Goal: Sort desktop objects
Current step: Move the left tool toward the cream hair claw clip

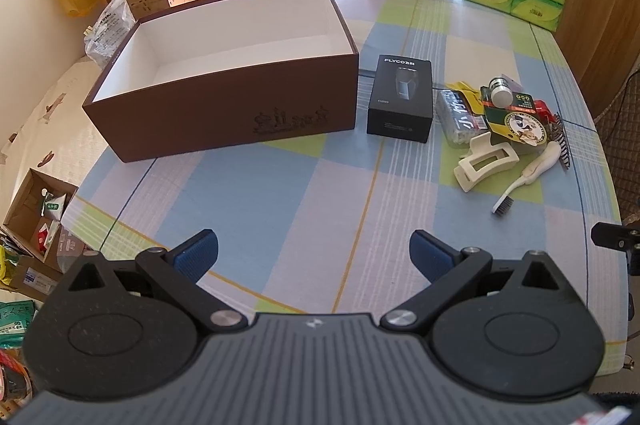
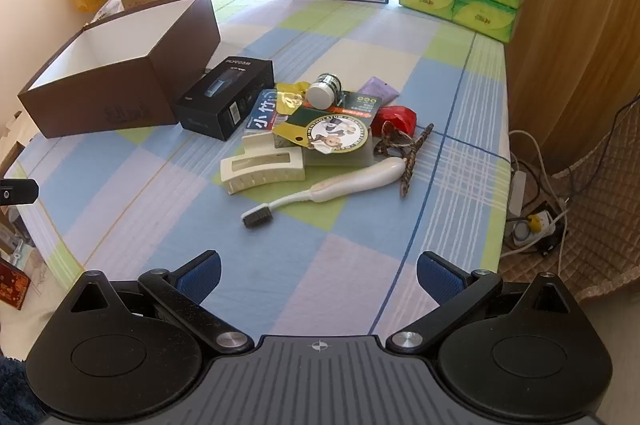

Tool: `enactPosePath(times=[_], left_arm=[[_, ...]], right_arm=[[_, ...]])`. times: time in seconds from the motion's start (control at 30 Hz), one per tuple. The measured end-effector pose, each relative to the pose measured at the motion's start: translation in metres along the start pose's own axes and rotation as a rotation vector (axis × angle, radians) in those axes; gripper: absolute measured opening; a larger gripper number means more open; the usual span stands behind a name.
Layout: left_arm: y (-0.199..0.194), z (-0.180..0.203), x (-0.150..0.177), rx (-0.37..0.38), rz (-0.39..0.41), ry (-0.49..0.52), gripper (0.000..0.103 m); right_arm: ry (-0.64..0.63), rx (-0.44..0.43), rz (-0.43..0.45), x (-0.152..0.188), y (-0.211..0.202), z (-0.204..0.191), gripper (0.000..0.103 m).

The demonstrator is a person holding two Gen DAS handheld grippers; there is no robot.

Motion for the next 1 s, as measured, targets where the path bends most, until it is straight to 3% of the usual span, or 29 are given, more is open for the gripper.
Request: enactPosePath(times=[1.0], left_arm=[[0.012, 0.021, -0.006, 0.057, -0.022, 0.056, 0.101]], right_arm=[[0.015, 0.007, -0.007, -0.003, 0.001, 0.006, 0.101]])
Point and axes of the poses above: each gripper's, at about its wrist camera, not at the fingertips, and y roughly the way its jaws point, z to its right, x to its underside, the point moved 6 cm from there along y, roughly the way its jaws point, and after that the axes turned 8 degrees about -z, right-handed, at the moved point
